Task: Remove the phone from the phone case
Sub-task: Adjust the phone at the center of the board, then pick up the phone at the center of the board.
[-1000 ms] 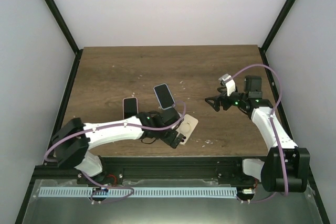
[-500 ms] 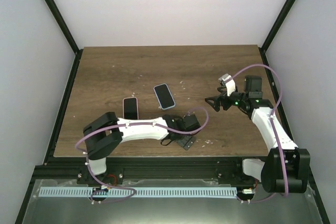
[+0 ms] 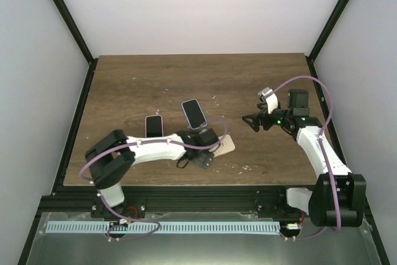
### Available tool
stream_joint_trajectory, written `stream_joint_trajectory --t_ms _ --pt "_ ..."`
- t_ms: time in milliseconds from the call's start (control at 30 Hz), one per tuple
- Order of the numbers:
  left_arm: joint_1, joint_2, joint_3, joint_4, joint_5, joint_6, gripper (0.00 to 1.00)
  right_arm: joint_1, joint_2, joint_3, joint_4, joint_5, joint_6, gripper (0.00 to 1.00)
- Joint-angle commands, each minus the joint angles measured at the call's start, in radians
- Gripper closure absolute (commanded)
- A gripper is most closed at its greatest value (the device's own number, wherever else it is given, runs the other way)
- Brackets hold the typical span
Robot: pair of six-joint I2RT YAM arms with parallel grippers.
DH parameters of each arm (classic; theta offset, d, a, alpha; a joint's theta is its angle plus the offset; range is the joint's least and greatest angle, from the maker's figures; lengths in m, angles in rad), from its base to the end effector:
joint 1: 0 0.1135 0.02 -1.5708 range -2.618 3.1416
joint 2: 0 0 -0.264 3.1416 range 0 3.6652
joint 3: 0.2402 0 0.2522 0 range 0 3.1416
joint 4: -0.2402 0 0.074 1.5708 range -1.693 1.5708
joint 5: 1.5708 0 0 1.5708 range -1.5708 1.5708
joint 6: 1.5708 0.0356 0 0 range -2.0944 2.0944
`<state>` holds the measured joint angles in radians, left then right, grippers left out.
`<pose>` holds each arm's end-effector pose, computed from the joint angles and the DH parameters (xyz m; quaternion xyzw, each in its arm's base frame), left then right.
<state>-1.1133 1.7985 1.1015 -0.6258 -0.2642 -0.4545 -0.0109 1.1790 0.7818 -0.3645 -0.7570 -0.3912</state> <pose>0.1552 -0.2942 0.1544 0.3028 0.9361 0.0060 0.1791 0.2408 0.0218 0.2491 -0.3043 0.8113 0.2598 0.4262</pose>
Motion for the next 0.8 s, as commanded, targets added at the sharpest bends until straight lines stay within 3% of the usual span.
stream_joint_trajectory --t_ms 0,100,200,333,433,600,767 --pt "0.090 -0.137 -0.077 0.028 -0.070 -0.103 0.00 0.015 0.037 0.045 -0.017 0.059 0.000 0.00" --pt "0.092 -0.227 -0.091 0.010 -0.080 -0.101 0.00 0.034 0.067 0.099 -0.091 0.036 -0.064 0.00" --pt "0.094 -0.322 -0.063 -0.070 -0.084 -0.071 0.00 0.115 0.089 0.152 -0.215 0.042 -0.250 0.00" --pt "0.127 -0.466 -0.024 -0.153 -0.103 0.035 0.00 0.278 0.118 0.194 -0.338 0.180 -0.517 0.01" --pt "0.256 -0.578 -0.033 -0.162 -0.052 0.077 0.01 0.394 0.190 0.254 -0.405 0.315 -0.592 0.01" --pt "0.513 -0.746 -0.151 -0.036 0.109 0.134 0.00 0.531 0.345 0.348 -0.506 0.461 -0.670 0.02" --pt "0.641 -0.824 -0.245 0.054 0.153 0.134 0.00 0.642 0.417 0.369 -0.529 0.604 -0.738 0.03"
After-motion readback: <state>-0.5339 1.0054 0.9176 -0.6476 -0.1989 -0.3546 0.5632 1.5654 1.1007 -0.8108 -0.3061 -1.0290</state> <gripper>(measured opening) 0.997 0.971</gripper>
